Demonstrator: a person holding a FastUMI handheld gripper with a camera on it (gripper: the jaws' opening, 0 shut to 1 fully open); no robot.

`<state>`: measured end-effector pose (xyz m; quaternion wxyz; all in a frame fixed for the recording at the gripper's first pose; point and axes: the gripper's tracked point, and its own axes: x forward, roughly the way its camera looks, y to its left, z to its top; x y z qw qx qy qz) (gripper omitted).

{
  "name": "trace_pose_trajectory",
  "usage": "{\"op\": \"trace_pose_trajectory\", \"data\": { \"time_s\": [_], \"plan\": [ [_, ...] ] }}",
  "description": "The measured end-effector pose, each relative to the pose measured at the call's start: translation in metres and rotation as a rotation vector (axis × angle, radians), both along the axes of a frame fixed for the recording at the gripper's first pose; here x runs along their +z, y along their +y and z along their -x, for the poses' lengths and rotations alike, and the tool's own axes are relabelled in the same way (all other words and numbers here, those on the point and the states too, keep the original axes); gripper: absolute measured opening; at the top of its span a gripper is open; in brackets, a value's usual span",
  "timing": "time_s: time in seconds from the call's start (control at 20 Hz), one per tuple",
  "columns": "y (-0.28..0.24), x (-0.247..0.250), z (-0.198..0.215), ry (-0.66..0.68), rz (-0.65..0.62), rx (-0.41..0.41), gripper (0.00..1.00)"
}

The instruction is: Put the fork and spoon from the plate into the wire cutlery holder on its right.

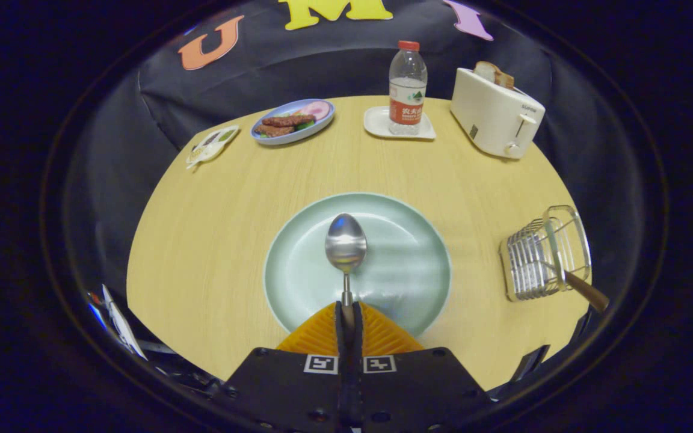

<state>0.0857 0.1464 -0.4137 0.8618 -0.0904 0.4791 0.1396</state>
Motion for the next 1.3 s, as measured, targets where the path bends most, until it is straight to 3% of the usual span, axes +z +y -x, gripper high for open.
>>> {"op": "trace_pose_trajectory", "data": {
  "time_s": [0.5,0.75,1.15,1.3],
  "plan": [
    [-0.079,0.089,-0.022,-0.067,-0.048,-0.019,0.01],
    [-0.106,0.124,-0.038,-0.093,-0.067,0.008,0.01],
    [-0.177,0.129,-0.060,-0.011,0.056,0.037,0.01],
    [-0.194,0.120,-0.056,0.086,0.070,0.037,0.01]
  ]
}}
